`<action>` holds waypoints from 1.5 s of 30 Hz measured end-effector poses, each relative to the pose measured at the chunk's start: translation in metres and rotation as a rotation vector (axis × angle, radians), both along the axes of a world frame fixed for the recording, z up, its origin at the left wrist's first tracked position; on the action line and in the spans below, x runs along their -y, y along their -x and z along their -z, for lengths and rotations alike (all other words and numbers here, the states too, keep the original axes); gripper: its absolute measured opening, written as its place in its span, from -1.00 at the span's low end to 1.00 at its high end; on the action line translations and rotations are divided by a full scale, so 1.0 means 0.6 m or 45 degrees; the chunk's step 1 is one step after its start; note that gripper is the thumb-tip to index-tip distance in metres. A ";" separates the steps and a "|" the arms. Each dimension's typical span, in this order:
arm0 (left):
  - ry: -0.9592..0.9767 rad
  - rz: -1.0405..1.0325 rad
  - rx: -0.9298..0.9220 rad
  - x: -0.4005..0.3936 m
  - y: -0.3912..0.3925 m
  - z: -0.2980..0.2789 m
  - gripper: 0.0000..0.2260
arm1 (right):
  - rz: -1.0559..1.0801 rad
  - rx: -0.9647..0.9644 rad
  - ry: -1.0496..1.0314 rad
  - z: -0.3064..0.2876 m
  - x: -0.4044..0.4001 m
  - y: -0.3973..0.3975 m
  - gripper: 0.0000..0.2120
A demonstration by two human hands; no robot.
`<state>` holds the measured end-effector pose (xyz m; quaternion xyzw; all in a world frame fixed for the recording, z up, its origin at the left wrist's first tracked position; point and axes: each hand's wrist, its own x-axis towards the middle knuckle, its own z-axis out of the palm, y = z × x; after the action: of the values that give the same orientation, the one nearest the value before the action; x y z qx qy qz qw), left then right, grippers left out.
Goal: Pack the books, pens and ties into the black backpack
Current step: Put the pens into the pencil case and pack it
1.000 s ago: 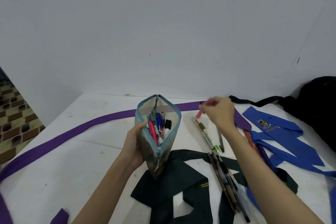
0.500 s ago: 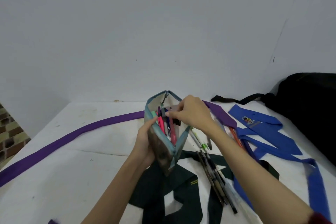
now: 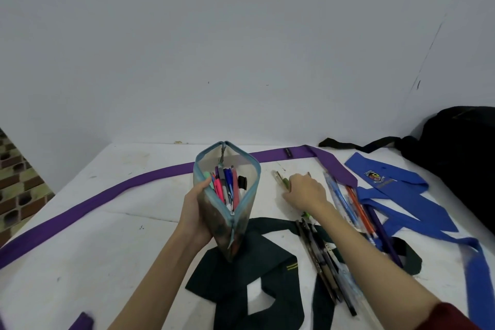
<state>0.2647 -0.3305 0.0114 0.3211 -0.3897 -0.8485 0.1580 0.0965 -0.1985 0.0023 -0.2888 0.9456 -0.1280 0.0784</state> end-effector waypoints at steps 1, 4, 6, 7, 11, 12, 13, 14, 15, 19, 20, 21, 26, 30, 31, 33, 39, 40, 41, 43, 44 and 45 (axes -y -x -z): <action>0.010 0.009 -0.007 0.002 -0.001 0.002 -0.68 | -0.001 -0.039 -0.029 0.003 0.002 -0.004 -0.81; 0.031 0.016 -0.022 0.006 -0.002 0.006 -0.70 | -0.022 -0.094 -0.064 0.011 0.009 -0.009 -0.79; 0.037 0.018 -0.010 0.007 0.000 0.005 -0.65 | -0.040 -0.048 -0.059 0.008 0.014 -0.009 -0.84; 0.048 0.016 -0.003 0.007 0.001 0.004 -0.62 | -0.029 0.015 -0.015 0.005 0.016 -0.006 -0.90; 0.106 0.034 -0.007 0.005 0.005 -0.001 -0.61 | 0.072 0.490 0.471 -0.048 0.008 0.015 -0.78; 0.118 0.043 -0.014 0.003 0.006 -0.003 -0.62 | 0.079 0.641 0.665 -0.072 0.000 0.014 -0.82; 0.128 0.049 -0.020 0.001 0.008 -0.005 -0.64 | 0.076 0.755 0.846 -0.101 -0.010 0.010 -0.83; 0.137 0.051 -0.022 -0.001 0.009 -0.007 -0.64 | 0.048 0.815 0.975 -0.129 -0.021 0.002 -0.84; 0.143 0.054 -0.024 -0.003 0.010 -0.008 -0.63 | -0.011 0.834 1.034 -0.154 -0.029 -0.007 -0.84; 0.137 0.097 -0.041 -0.022 0.017 -0.015 -0.58 | -0.320 0.777 0.737 -0.208 -0.032 -0.056 -0.79; 0.122 0.104 -0.053 -0.027 0.019 -0.017 -0.59 | -0.348 0.751 0.636 -0.206 -0.022 -0.066 -0.80; 0.105 0.110 -0.064 -0.032 0.021 -0.019 -0.59 | -0.344 0.689 0.556 -0.199 -0.010 -0.073 -0.81; 0.081 0.173 -0.115 -0.048 0.027 -0.026 -0.66 | -0.327 0.254 0.391 -0.147 0.037 -0.100 -0.66; 0.106 0.159 -0.102 -0.038 0.023 -0.024 -0.53 | -0.287 0.315 0.701 -0.152 0.018 -0.093 -0.67; 0.107 0.148 -0.083 -0.033 0.021 -0.022 -0.51 | -0.219 0.317 0.809 -0.154 0.010 -0.081 -0.70; 0.096 0.120 -0.062 -0.024 0.018 -0.018 -0.55 | -0.054 0.224 0.964 -0.143 -0.005 -0.047 -0.74; 0.091 0.086 -0.004 -0.009 0.012 -0.001 -0.59 | 0.111 0.039 0.257 -0.019 -0.039 0.024 -0.77; 0.093 0.081 0.003 -0.009 0.011 -0.001 -0.60 | 0.073 0.008 0.121 0.000 -0.042 0.024 -0.76; 0.095 0.080 0.006 -0.008 0.010 0.000 -0.61 | 0.044 -0.023 0.039 0.014 -0.043 0.020 -0.77; 0.098 0.082 0.005 -0.008 0.009 0.000 -0.64 | 0.024 -0.055 -0.002 0.033 -0.042 0.015 -0.84; 0.101 0.075 0.011 -0.007 0.008 -0.001 -0.64 | 0.023 -0.055 0.001 0.036 -0.038 0.015 -0.86; 0.103 0.070 0.020 -0.007 0.008 -0.001 -0.62 | 0.035 -0.038 0.029 0.036 -0.035 0.017 -0.87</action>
<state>0.2598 -0.3265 0.0118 0.3103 -0.4337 -0.8335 0.1445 0.0865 -0.1775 -0.0190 -0.2785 0.9490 -0.1353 0.0592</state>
